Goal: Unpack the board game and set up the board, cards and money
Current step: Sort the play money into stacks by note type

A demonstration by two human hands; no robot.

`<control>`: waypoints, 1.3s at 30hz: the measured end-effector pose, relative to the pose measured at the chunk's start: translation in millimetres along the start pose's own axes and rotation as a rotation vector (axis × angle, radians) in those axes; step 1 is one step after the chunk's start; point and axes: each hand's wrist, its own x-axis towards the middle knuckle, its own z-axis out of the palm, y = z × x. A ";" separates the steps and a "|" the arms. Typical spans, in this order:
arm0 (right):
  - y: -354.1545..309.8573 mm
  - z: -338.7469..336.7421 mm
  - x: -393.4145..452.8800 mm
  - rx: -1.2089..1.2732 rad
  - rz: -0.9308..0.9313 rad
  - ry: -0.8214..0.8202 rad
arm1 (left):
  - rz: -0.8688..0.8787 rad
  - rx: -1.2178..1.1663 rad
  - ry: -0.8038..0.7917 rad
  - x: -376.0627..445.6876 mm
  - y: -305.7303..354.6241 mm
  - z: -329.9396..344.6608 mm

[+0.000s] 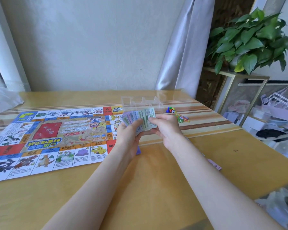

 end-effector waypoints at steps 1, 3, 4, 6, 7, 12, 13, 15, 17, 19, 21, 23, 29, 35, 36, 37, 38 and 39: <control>0.3 -0.1 0.8 0.003 0.005 -0.007 | -0.006 -0.003 0.007 -0.1 0.2 0.1; -1.2 -1.6 2.6 -0.004 0.007 0.000 | -0.016 -0.002 0.034 -0.1 0.7 -0.5; -2.6 -3.7 4.8 -0.050 -0.016 0.031 | -0.020 0.005 0.062 0.2 1.2 -0.8; -6.6 -10.3 7.7 -0.272 -0.141 0.097 | -0.009 0.073 0.147 2.8 0.7 -4.2; -8.7 -13.4 8.0 -0.432 -0.226 0.112 | 0.010 0.131 0.181 4.6 -0.1 -6.5; 3.4 -21.1 1.5 -1.028 -0.482 -0.012 | 0.040 0.249 0.220 6.9 -2.0 -8.8; 8.7 -21.5 -0.7 -1.067 -0.486 -0.046 | 0.031 0.258 0.215 6.5 -2.7 -8.3; 18.1 -22.7 -3.9 -1.136 -0.488 -0.108 | -0.003 0.266 0.195 5.7 -4.5 -7.5; 23.2 -25.8 -5.2 -1.212 -0.507 -0.151 | -0.051 0.257 0.171 5.1 -5.8 -7.5; 24.5 -29.8 -6.7 -1.306 -0.525 -0.153 | -0.108 0.246 0.150 5.1 -6.4 -7.9; 24.3 -32.8 -9.1 -1.407 -0.541 -0.155 | -0.157 0.261 0.118 4.4 -5.8 -7.4; 23.5 -32.9 -14.1 -1.473 -0.554 -0.168 | -0.188 0.288 0.072 4.0 -4.7 -7.1; 19.6 -35.6 -3.5 -1.147 -0.443 -0.117 | -0.200 0.293 -0.004 7.1 1.3 -9.5; -13.8 -63.4 30.3 -0.517 -0.197 0.090 | -0.227 0.235 -0.148 10.0 5.6 15.7; -13.9 -67.8 34.4 -0.508 -0.174 0.089 | -0.235 0.234 -0.154 12.7 3.0 18.5; -12.9 -71.9 38.5 -0.514 -0.156 0.088 | -0.243 0.238 -0.146 15.7 -0.2 21.2; -11.7 -75.4 41.3 -0.518 -0.138 0.088 | -0.256 0.248 -0.131 19.0 -3.4 23.3; -9.5 -78.5 44.3 -0.512 -0.117 0.089 | -0.267 0.264 -0.109 22.2 -6.3 24.9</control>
